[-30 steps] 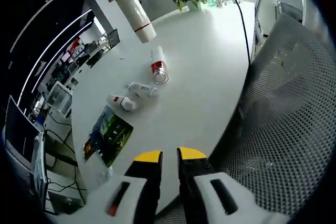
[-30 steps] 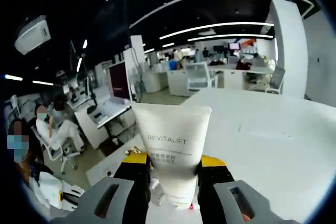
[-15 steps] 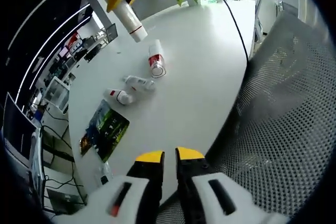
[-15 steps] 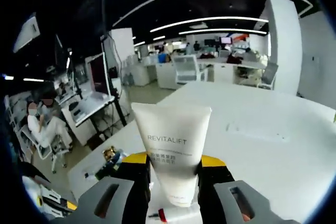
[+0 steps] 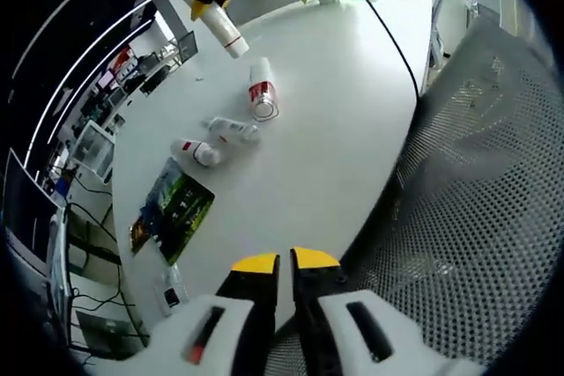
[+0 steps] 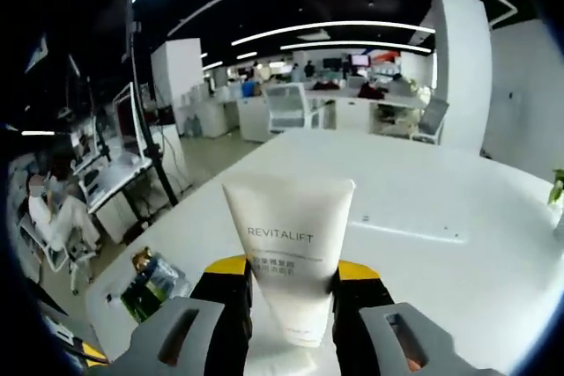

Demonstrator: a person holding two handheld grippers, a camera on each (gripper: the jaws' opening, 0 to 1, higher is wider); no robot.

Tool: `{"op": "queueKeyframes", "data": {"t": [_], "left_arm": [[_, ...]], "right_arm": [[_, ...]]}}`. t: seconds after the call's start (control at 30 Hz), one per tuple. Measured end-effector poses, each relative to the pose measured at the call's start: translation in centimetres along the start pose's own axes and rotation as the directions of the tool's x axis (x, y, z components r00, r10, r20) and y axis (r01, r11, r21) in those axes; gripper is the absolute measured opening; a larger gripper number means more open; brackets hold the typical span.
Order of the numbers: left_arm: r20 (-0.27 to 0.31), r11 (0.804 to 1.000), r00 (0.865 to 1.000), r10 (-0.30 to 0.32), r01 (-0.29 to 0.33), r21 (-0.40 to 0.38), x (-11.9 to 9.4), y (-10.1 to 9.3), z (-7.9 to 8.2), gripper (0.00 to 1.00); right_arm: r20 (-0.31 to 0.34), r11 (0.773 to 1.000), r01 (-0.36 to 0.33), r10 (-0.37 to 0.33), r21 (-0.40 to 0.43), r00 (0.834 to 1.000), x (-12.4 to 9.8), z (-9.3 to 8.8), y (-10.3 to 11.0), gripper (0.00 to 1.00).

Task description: Arrange the skincare products in the storage area until every visible bottle or jar stands upright without overlapping.

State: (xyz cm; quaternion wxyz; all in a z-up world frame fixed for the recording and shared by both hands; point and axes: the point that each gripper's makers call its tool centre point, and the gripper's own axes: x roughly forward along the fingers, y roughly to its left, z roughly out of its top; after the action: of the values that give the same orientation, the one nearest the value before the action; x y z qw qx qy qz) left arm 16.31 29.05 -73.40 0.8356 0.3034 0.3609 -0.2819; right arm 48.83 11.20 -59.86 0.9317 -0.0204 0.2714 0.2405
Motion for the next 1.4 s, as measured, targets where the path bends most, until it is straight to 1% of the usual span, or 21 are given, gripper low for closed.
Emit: {"op": "queueKeyframes", "data": {"t": [0.03,0.13,0.27,0.47,0.53,0.73,0.87,0.93,0.97,1.0,1.03,1.17,1.3,1.4], "left_arm": [[-0.003,1.000,1.000,-0.003,0.003,0.001,0.0,-0.1,0.0,0.00],[-0.013,1.000,1.000,-0.004,0.004,-0.003,0.1,-0.1,-0.2,0.00],[-0.018,1.000,1.000,-0.003,0.003,-0.005,0.1,0.0,-0.3,0.00],[-0.026,1.000,1.000,0.000,0.000,-0.007,0.2,0.1,-0.5,0.00],[-0.029,1.000,1.000,0.000,0.000,-0.008,0.2,0.1,-0.5,0.00],[-0.034,1.000,0.999,0.000,0.000,-0.011,0.3,0.1,-0.6,0.00],[-0.037,1.000,0.999,-0.001,0.000,-0.012,0.2,0.1,-0.6,0.00],[-0.038,1.000,0.999,-0.002,0.001,-0.013,0.3,0.1,-0.7,0.00],[-0.040,1.000,0.999,-0.003,0.002,-0.013,0.3,0.0,-0.7,0.00],[-0.040,1.000,0.999,-0.003,0.002,-0.013,0.3,0.0,-0.7,0.00],[-0.039,1.000,0.999,-0.003,0.002,-0.013,0.3,0.0,-0.7,0.00],[-0.042,1.000,0.999,-0.006,0.005,-0.012,0.3,0.0,-0.7,0.00],[-0.043,1.000,0.999,-0.007,0.007,-0.010,0.4,0.0,-0.8,0.00],[-0.046,1.000,0.999,-0.009,0.008,-0.011,0.4,-0.1,-0.8,0.00]], "right_arm": [[-0.005,1.000,0.005,-0.005,0.024,1.000,0.4,-0.1,-0.4,0.31],[-0.017,0.999,0.019,-0.019,0.040,1.000,1.4,-0.5,-1.1,0.31],[-0.042,0.999,0.036,-0.035,0.033,0.998,2.5,-1.1,-1.7,0.31],[-0.063,0.999,0.043,-0.042,0.008,0.997,3.9,-1.7,-2.3,0.31],[-0.070,0.998,0.055,-0.054,0.002,0.996,4.2,-2.0,-2.6,0.31],[-0.074,0.997,0.069,-0.067,0.024,0.995,4.7,-2.8,-3.1,0.31],[-0.059,0.997,0.078,-0.077,0.015,0.995,4.8,-3.0,-3.4,0.32],[-0.062,0.996,0.091,-0.090,0.016,0.994,4.6,-3.5,-3.6,0.32],[-0.034,0.994,0.095,-0.094,0.044,0.995,4.5,-3.4,-3.8,0.32],[-0.013,0.994,0.099,-0.098,0.045,0.995,4.6,-3.2,-4.0,0.32],[-0.004,0.995,0.093,-0.093,0.047,0.996,4.6,-3.3,-4.0,0.32],[-0.006,0.996,0.081,-0.081,0.038,0.997,4.6,-3.3,-4.1,0.32],[-0.015,0.996,0.070,-0.070,0.049,0.997,4.7,-3.3,-4.2,0.33],[-0.026,0.998,0.056,-0.055,0.035,0.998,4.7,-3.3,-4.1,0.33]]}}
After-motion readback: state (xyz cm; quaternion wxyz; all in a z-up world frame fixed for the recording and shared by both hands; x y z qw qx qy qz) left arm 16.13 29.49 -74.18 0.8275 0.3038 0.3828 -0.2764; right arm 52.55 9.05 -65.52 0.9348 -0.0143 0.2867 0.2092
